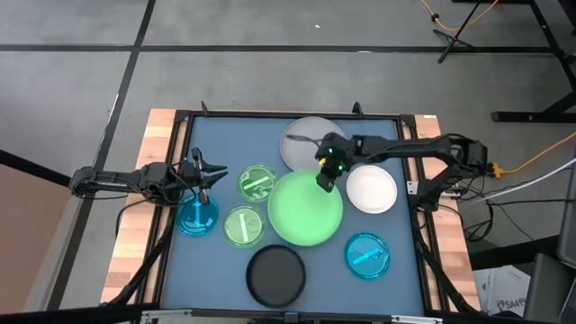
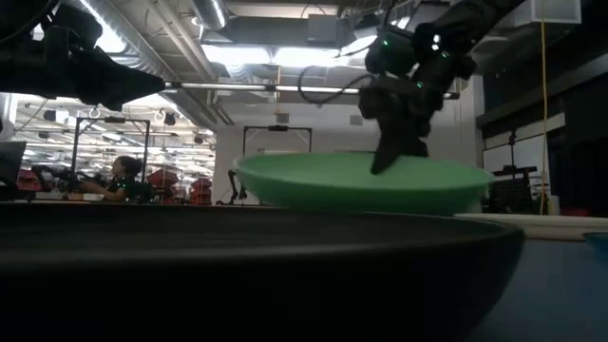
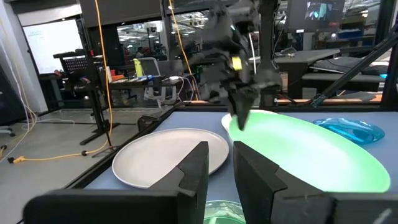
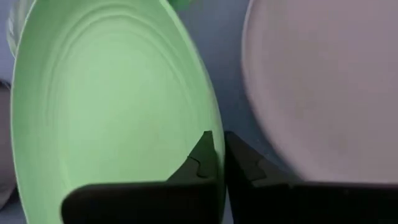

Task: Stack plastic plates
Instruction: Stack the large green plate on the large gray plate

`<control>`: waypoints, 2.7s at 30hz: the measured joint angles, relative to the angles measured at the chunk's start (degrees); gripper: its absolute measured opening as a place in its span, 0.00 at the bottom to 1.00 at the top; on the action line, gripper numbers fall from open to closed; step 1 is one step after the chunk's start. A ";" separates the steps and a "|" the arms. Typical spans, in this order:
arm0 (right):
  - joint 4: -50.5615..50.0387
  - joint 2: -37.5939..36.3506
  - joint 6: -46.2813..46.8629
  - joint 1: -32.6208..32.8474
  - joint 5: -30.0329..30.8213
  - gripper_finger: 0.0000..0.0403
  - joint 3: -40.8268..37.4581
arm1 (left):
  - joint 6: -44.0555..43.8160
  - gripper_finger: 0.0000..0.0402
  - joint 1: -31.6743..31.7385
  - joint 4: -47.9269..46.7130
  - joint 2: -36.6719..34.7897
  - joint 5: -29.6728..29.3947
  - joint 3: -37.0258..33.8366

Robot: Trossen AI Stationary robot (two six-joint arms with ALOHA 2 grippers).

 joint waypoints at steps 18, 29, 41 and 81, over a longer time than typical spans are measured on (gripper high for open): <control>-9.74 0.00 -10.72 -22.64 -0.41 0.00 14.61 | 0.00 0.17 0.00 -0.01 0.02 0.01 0.00; -9.12 4.96 -10.69 -32.45 -0.43 0.00 14.61 | 0.00 0.17 0.00 -0.02 0.00 -0.01 0.00; -7.63 14.21 -11.76 -33.32 -3.35 0.00 14.61 | 0.00 0.17 0.00 -0.02 0.00 0.01 0.00; -7.70 15.78 -11.93 -33.25 5.79 0.20 14.61 | 0.00 0.17 0.00 -0.02 0.02 0.00 0.00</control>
